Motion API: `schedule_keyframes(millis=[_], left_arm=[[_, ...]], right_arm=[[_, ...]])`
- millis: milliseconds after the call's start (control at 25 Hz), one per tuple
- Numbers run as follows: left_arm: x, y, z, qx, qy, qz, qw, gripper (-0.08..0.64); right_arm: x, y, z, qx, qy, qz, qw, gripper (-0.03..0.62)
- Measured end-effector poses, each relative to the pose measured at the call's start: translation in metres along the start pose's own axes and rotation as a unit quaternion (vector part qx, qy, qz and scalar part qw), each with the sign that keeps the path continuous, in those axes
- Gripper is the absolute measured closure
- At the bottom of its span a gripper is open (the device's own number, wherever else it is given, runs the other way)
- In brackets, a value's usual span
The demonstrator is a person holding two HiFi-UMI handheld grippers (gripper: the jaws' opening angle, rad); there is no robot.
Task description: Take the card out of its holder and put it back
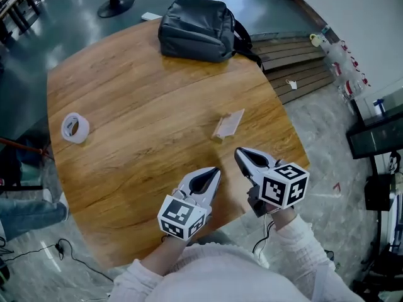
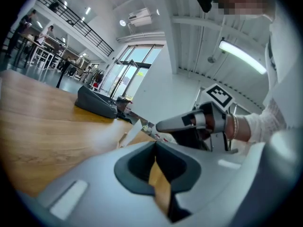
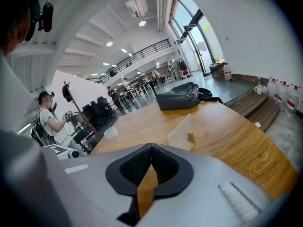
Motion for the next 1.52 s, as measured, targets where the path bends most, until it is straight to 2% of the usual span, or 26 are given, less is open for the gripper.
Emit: schedule_keyframes(millis=[80, 240, 560, 800, 1080, 1240, 1400, 1520], left_arm=[[-0.007, -0.003, 0.007, 0.004, 0.000, 0.014, 0.9999, 0.552], [-0.014, -0.008, 0.023, 0.014, 0.000, 0.049, 0.9987, 0.552], [-0.027, -0.003, 0.045, 0.023, 0.004, 0.076, 0.9968, 0.552], [-0.036, 0.000, 0.056, 0.043, 0.002, 0.067, 0.9968, 0.552], [-0.035, 0.007, 0.064, 0.044, 0.010, 0.054, 0.9975, 0.552], [-0.033, 0.008, 0.066, 0.044, 0.012, 0.055, 0.9975, 0.552], [-0.027, 0.009, 0.067, 0.040, 0.019, 0.059, 0.9973, 0.552], [-0.027, 0.011, 0.069, 0.037, 0.018, 0.058, 0.9975, 0.552]], right_arm=[[0.005, -0.006, 0.004, -0.013, 0.004, -0.006, 1.000, 0.594], [0.018, -0.017, 0.012, -0.039, -0.004, 0.028, 0.999, 0.594], [0.042, -0.042, 0.034, -0.100, -0.008, 0.071, 0.992, 0.523], [0.057, -0.043, 0.047, -0.124, -0.002, 0.129, 0.984, 0.502], [0.067, -0.039, 0.058, -0.155, 0.009, 0.162, 0.975, 0.497], [0.067, -0.038, 0.066, -0.165, -0.003, 0.178, 0.970, 0.491], [0.074, -0.035, 0.061, -0.187, 0.034, 0.186, 0.964, 0.491], [0.071, -0.037, 0.065, -0.190, 0.025, 0.195, 0.962, 0.500]])
Point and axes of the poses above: the fingertips, and each gripper's own axes: z forward along the fingers, x to its right, y out of its underside, the point moved 1 cm from there along -z, backward along the fingers, and after that the axes turned 2 degrees about z, right-handed, at the moved point
